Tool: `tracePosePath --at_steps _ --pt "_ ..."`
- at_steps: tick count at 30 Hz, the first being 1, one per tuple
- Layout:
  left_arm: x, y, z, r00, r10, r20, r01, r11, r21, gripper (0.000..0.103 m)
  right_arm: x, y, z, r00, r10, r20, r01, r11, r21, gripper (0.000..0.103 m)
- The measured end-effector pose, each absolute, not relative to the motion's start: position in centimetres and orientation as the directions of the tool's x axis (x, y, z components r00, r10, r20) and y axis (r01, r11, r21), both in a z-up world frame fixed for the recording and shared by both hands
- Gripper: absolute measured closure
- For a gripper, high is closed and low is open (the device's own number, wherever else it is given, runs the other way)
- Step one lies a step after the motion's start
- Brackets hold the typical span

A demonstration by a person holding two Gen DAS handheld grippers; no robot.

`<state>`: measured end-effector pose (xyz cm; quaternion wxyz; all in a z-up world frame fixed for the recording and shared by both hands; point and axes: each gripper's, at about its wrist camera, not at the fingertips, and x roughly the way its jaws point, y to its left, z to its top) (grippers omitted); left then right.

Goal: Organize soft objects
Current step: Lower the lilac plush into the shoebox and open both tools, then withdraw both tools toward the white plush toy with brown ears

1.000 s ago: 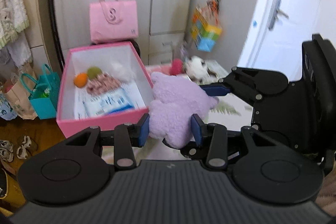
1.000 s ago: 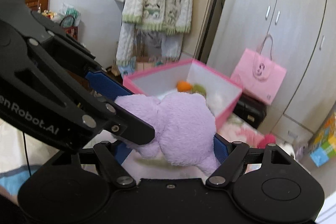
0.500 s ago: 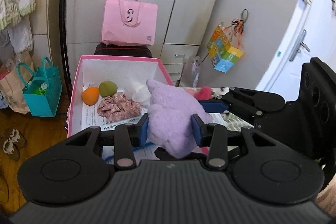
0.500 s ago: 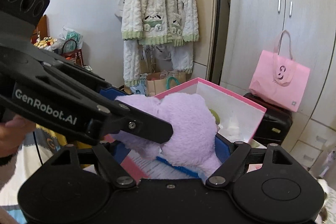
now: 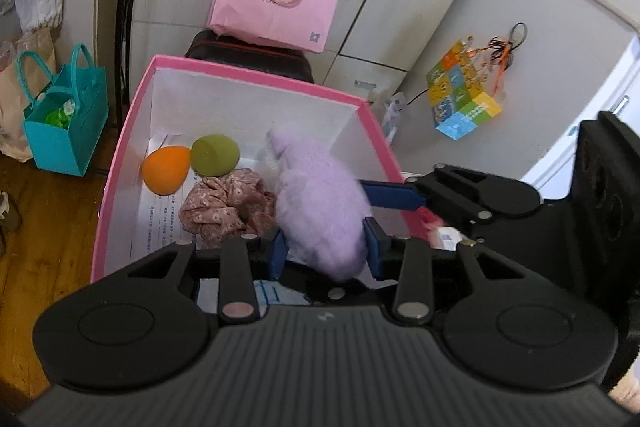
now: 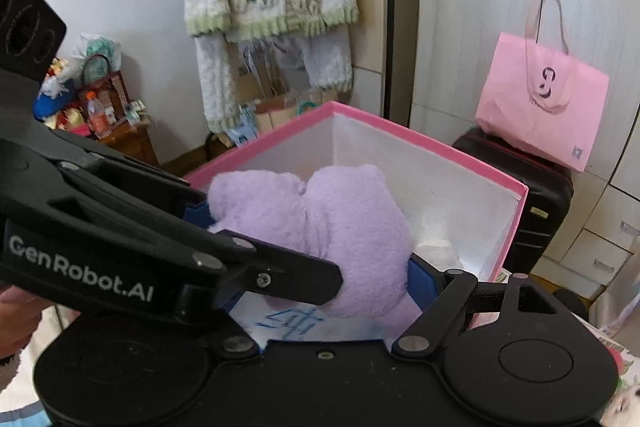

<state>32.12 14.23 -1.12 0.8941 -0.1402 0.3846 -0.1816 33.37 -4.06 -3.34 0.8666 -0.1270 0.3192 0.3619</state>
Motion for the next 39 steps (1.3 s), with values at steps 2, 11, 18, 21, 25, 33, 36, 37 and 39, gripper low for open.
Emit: tracePosePath --at_steps 2,11,18,21,25,33,36,37,39 --pt "32.8 14.4 -1.9 0.625 -0.421 -0.657 0.195 0.899 -0.391 0.067 33.9 -3.9 -4.0 0.544 0.524 -0.655 -0.705 0.709 -0.019 0.021" --pt "30.8 14.5 0.1 0.708 -0.33 -0.625 0.192 0.941 -0.279 0.063 33.2 -5.4 -3.1 0.526 0.549 -0.65 -0.725 0.689 -0.004 0.02" --pt "26.6 14.4 2.4 0.766 -0.272 -0.583 0.205 0.962 -0.179 0.055 29.8 -8.4 -2.1 0.467 0.649 -0.601 -0.754 0.647 0.114 0.02" --pt "24.6 14.3 3.4 0.776 -0.266 -0.572 0.216 0.964 -0.157 0.053 28.0 -9.3 -1.3 0.458 0.669 -0.585 -0.761 0.635 0.131 0.021" --pt "22.1 14.1 4.9 0.793 -0.258 -0.552 0.227 0.966 -0.127 0.05 26.1 -10.1 -0.1 0.467 0.665 -0.583 -0.758 0.641 0.123 0.021" --pt "17.1 13.1 7.2 0.796 -0.281 -0.537 0.276 0.957 -0.092 0.048 22.1 -11.1 2.4 0.491 0.663 -0.566 -0.765 0.639 0.084 0.021" --pt "15.1 12.6 8.0 0.798 -0.299 -0.524 0.304 0.949 -0.08 0.046 20.5 -11.6 3.1 0.504 0.655 -0.563 -0.764 0.642 0.064 0.021" --pt "14.5 12.5 8.3 0.797 -0.307 -0.52 0.315 0.946 -0.076 0.046 20.0 -11.7 3.3 0.508 0.652 -0.562 -0.764 0.643 0.055 0.021" --pt "13.5 12.2 8.6 0.794 -0.321 -0.516 0.332 0.94 -0.074 0.045 19.1 -12.1 3.6 0.516 0.646 -0.562 -0.763 0.645 0.04 0.021"
